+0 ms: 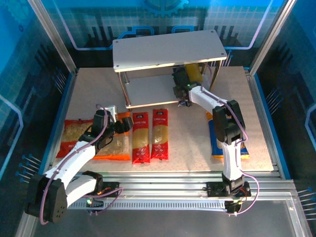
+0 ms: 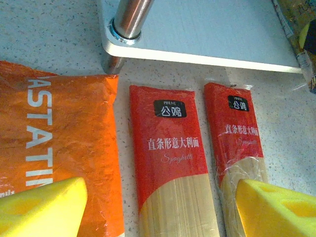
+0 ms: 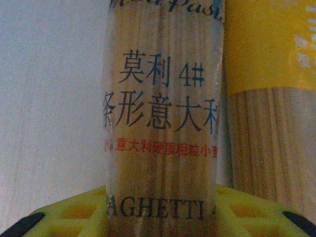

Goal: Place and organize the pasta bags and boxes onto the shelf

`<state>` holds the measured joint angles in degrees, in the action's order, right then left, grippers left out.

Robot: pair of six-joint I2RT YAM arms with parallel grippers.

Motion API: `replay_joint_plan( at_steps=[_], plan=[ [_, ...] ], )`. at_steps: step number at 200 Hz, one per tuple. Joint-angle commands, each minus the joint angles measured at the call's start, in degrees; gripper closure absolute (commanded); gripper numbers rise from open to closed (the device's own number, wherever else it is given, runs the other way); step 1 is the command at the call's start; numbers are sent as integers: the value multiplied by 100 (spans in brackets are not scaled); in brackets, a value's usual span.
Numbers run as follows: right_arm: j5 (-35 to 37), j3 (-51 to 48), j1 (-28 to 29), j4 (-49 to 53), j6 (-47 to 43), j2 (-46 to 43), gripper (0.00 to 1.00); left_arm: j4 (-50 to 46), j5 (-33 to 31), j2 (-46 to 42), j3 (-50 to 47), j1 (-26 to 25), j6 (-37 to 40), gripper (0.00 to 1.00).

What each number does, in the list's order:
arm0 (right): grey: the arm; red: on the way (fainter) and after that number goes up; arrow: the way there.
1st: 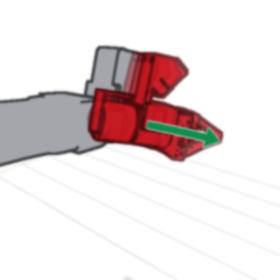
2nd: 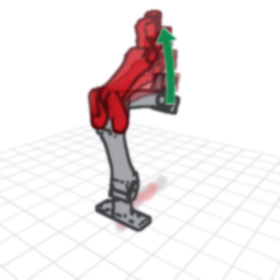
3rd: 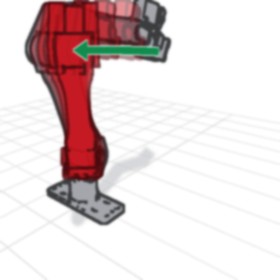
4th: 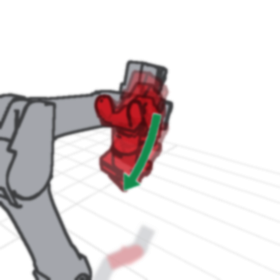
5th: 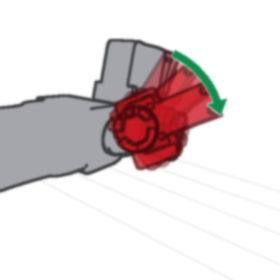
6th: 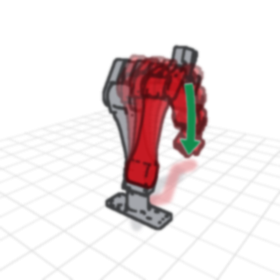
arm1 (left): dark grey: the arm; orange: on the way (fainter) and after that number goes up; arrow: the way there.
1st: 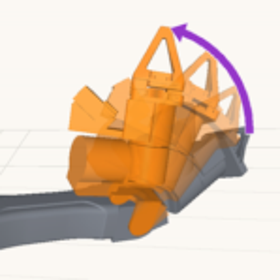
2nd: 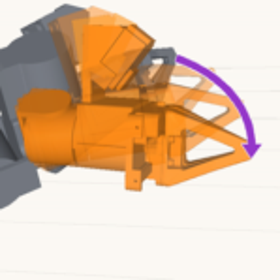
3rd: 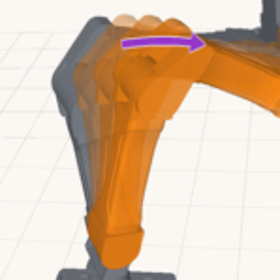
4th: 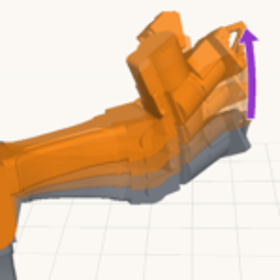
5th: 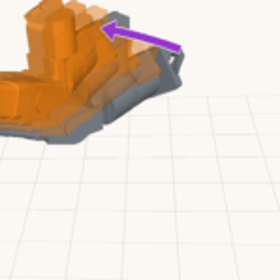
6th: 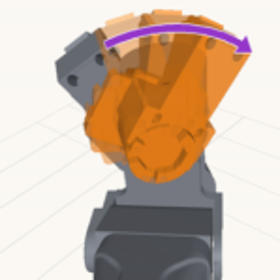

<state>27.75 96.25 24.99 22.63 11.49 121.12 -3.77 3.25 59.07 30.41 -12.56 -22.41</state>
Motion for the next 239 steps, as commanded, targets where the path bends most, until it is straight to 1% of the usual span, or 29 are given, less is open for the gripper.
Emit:
replay_joint_plan(
  at_steps=[1,14,26,40,48,62,144,156,172,193,239],
  plan=[
    [160,185,-83,-295,-24,66,54,-115,-74,-97,167,-19,101,20],
    [180,170,-99,-309,-16,86,50,-111,-78,-97,167,-19,105,20],
    [235,156,-102,-304,3,87,42,-117,-87,-98,158,-19,99,20],
    [330,133,-115,-314,20,69,29,-124,-87,-100,166,-19,101,20],
    [370,118,-126,-308,20,52,24,-116,-96,-98,167,-19,101,20],
    [398,98,-174,-304,20,4,21,-115,-92,-96,167,-19,106,20],
    [155,-342,-199,-412,-32,-638,19,-50,-65,-32,167,-19,78,20],
    [-70,-439,-187,-385,-32,-738,18,-45,-61,-25,167,-19,73,20],
    [-589,-543,-132,-323,-67,-888,17,-50,-61,-30,167,-19,84,20],
    [-1123,-676,46,28,64,-1153,17,-88,-83,-56,167,-19,95,20],
    [-1691,-1903,687,463,744,-2362,17,-72,-62,-68,98,-23,105,20]
  ],
)
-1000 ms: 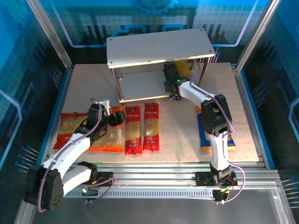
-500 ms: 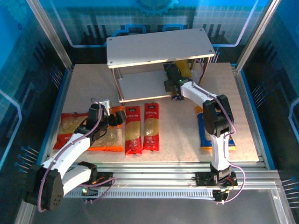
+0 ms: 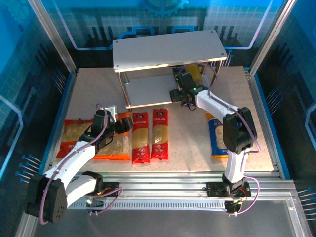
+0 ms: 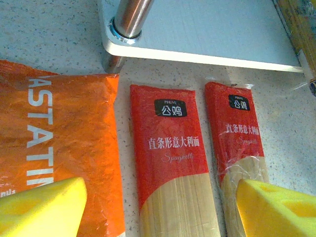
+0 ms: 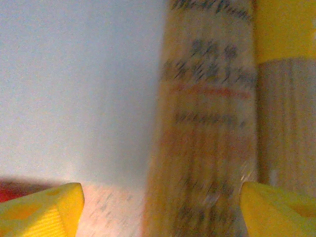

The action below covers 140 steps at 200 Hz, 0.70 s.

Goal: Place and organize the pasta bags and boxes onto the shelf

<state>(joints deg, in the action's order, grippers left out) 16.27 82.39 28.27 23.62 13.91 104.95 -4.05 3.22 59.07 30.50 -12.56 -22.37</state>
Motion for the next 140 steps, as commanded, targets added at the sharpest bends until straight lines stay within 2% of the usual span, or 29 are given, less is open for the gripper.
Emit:
replay_joint_plan(
  at_steps=[1,27,62,93,140],
  plan=[
    [-554,-542,383,386,526,-768,17,-43,-63,-70,88,-25,96,20],
    [-692,-1273,1020,678,1022,-1296,17,-52,-60,-89,-14,-28,77,20],
    [-887,-1950,1691,805,2024,-1516,14,-91,-74,-153,-106,-62,38,20],
    [-823,-2154,2078,684,2489,-1319,11,-73,-134,-108,-107,-120,50,20],
    [-934,-1964,2433,466,2666,-812,4,-190,-208,-161,-97,-186,73,20]
  ],
)
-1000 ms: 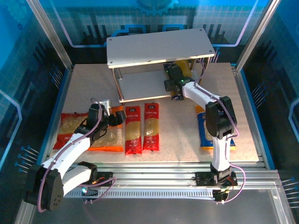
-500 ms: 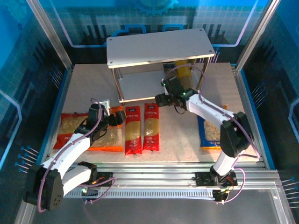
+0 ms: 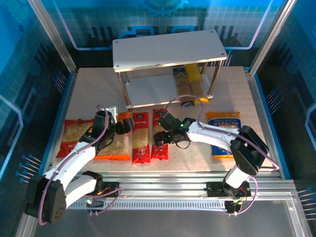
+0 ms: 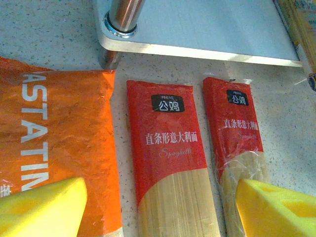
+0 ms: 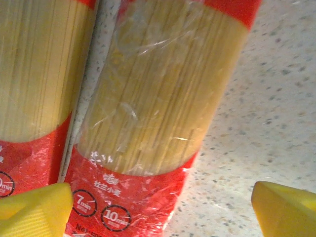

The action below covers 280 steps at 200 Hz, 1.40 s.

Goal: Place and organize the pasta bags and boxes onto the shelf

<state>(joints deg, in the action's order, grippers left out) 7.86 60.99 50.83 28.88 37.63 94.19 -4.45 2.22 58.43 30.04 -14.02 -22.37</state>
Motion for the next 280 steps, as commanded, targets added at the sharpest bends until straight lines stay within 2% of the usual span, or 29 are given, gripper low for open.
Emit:
replay_joint_plan(
  at_steps=[1,47,106,139,223,280],
  plan=[
    [-92,185,184,-55,296,269,3,-156,-107,-101,-51,-39,78,20],
    [-90,417,240,-37,394,700,0,-391,-222,-219,22,-92,172,20],
    [-170,844,307,69,379,1277,0,-364,-222,-282,-16,-97,175,20],
    [150,1096,329,556,218,1517,0,-303,-180,-228,-11,-100,173,20],
    [662,513,-40,986,-35,1124,0,-279,-164,-210,46,-102,218,20],
    [572,913,8,853,-289,1398,0,-277,-137,-232,32,-101,188,20]
  ],
)
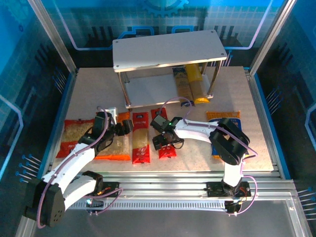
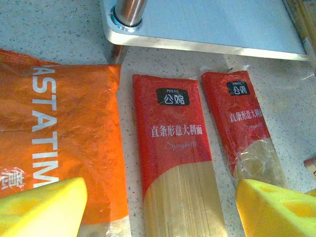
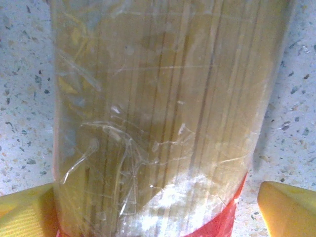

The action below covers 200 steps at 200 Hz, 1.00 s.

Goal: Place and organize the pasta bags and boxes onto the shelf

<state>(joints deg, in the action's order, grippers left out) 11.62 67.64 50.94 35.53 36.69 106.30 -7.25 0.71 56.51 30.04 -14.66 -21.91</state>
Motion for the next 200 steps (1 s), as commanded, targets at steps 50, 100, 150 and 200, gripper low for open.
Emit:
replay_joint_plan(
  at_steps=[50,100,150,200],
  plan=[
    [60,452,-58,105,-407,466,3,-75,-71,-125,7,-37,191,20],
    [-193,202,-75,-19,-410,276,25,-16,-44,-54,18,-35,183,20],
    [-231,-125,-89,-22,-399,-254,48,48,-46,34,80,-32,195,20],
    [1,-141,-88,98,-493,-684,67,74,-18,61,149,-37,171,20]
  ],
)
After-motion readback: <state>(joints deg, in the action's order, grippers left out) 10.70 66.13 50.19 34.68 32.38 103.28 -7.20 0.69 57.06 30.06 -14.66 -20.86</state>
